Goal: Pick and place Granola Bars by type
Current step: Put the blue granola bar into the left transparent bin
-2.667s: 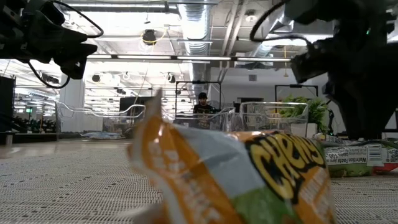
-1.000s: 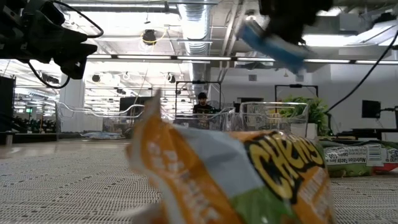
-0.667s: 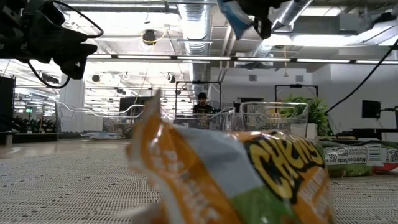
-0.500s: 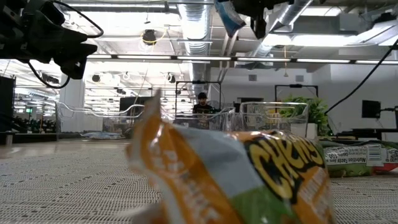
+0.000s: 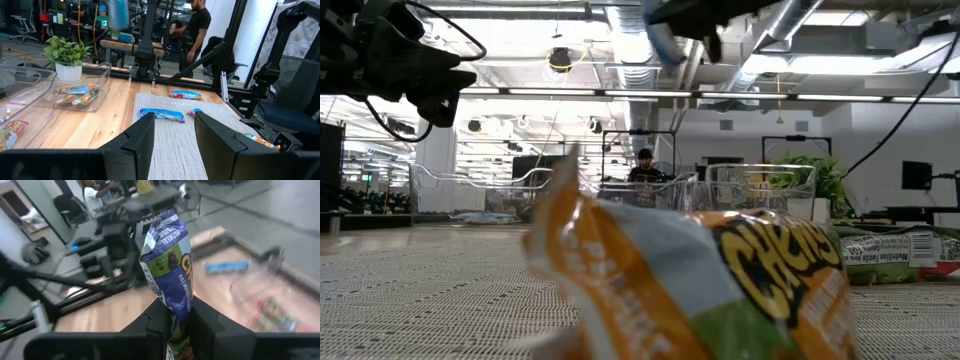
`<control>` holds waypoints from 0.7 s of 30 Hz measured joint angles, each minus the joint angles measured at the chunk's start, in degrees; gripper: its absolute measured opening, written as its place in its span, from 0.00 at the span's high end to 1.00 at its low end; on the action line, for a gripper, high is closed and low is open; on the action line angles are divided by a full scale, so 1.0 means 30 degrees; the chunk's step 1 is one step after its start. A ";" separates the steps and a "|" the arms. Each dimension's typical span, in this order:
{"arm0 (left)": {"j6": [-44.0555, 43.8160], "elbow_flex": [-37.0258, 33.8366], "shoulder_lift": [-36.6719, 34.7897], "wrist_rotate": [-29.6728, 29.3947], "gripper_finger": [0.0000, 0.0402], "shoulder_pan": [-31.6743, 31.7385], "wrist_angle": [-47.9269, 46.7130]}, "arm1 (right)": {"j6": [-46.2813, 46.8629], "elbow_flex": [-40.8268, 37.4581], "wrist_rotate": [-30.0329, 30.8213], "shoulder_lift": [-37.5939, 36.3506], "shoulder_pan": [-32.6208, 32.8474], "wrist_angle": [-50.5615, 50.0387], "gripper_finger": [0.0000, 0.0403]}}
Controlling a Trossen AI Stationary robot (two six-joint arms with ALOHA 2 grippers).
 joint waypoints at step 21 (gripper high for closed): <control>0.0000 -0.0007 0.0004 0.0004 0.67 -0.0004 0.0003 | -0.9220 1.4626 -0.3019 1.1588 -0.2185 -0.4767 0.88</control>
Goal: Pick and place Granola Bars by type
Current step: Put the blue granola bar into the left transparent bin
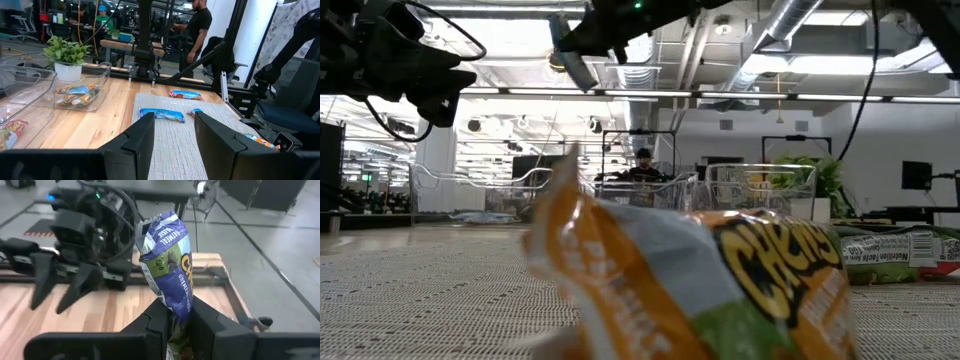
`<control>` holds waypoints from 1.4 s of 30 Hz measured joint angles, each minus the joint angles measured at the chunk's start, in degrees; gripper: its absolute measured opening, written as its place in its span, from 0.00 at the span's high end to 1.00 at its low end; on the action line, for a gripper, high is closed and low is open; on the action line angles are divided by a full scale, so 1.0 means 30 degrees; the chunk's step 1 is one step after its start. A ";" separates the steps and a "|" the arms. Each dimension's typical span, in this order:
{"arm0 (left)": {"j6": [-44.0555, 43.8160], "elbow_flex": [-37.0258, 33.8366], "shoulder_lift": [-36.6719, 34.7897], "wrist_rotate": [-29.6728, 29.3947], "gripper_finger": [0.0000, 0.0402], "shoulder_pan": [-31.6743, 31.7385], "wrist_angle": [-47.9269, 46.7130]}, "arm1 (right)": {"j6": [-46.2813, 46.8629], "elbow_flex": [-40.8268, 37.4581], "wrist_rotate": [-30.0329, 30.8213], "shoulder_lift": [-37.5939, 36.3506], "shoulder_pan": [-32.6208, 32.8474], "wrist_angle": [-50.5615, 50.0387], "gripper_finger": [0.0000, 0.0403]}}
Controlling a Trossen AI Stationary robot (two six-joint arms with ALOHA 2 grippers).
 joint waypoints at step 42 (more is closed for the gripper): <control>-1.4156 0.0223 -0.0030 -0.6724 0.67 -0.0004 0.7374 | 0.4201 0.1899 -0.0996 0.0293 0.0032 -0.1789 0.88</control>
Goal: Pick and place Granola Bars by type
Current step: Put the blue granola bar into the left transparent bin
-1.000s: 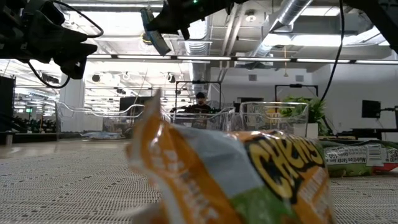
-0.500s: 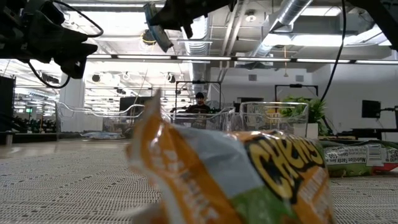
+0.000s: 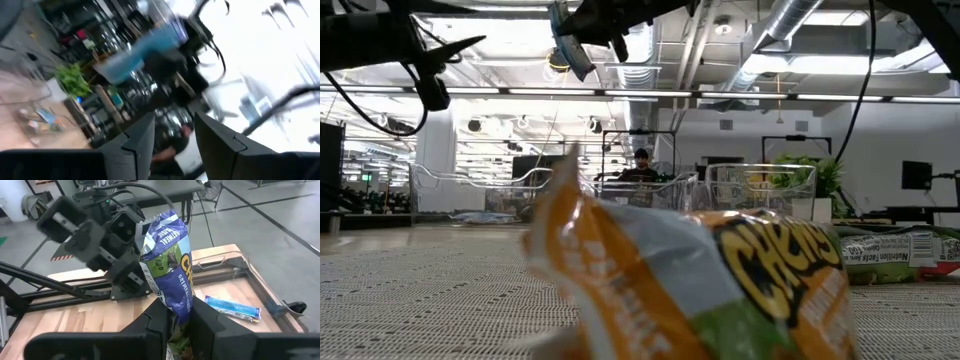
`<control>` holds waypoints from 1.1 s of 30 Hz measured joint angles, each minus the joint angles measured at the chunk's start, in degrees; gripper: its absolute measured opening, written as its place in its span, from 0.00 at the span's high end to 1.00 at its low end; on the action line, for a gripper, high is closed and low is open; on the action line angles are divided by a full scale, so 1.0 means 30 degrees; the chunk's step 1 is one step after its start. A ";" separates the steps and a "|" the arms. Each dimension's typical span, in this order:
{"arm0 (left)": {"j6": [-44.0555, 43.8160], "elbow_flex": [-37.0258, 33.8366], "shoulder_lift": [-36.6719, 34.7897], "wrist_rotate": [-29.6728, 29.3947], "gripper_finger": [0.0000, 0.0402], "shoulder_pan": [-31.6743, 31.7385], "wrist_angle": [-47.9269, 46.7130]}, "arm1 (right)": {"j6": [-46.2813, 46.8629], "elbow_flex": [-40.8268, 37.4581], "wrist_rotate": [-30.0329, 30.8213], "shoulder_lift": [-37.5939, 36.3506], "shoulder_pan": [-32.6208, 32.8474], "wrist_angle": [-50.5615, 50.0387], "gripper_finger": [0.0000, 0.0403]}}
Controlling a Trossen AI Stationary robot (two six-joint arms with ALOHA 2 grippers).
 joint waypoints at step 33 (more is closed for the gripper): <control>0.8430 0.6107 0.8567 0.0636 0.67 0.2385 -0.2001 | 0.7538 -0.0015 -0.7025 0.0022 0.0323 0.2064 0.88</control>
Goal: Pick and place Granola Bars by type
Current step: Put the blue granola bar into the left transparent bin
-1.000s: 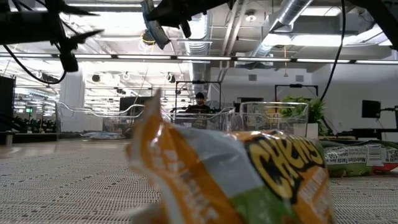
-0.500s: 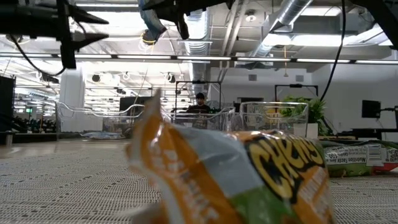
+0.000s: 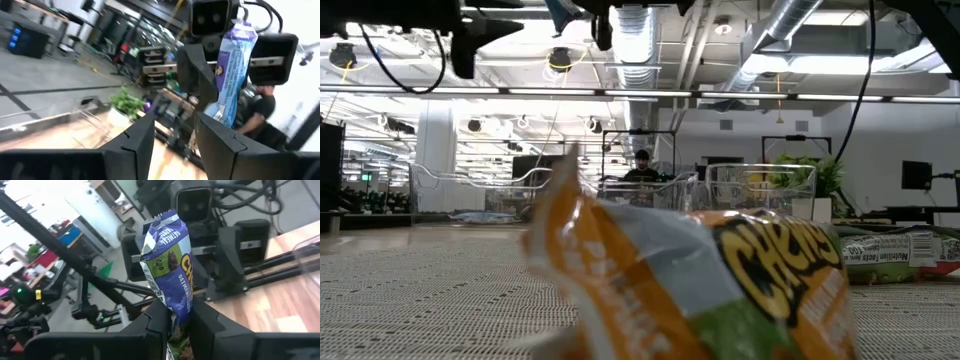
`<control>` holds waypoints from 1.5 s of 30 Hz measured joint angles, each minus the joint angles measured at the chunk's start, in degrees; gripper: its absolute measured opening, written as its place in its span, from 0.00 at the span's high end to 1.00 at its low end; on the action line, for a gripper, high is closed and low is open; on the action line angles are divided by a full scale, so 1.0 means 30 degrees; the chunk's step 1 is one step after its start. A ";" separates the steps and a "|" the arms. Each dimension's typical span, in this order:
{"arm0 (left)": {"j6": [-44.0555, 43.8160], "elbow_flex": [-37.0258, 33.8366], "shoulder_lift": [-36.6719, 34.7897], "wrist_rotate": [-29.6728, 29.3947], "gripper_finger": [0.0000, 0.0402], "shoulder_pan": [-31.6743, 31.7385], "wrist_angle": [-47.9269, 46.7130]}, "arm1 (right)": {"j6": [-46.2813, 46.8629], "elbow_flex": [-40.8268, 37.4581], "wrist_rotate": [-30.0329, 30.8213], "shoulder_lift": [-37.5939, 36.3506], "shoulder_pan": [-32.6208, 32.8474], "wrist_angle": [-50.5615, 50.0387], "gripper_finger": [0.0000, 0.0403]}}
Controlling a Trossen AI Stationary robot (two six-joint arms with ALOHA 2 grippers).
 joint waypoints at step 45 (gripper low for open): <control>-0.0066 0.1735 0.3071 0.6486 0.52 0.2722 0.4273 | 0.0297 0.0000 -0.1065 0.0124 0.0459 0.0001 0.88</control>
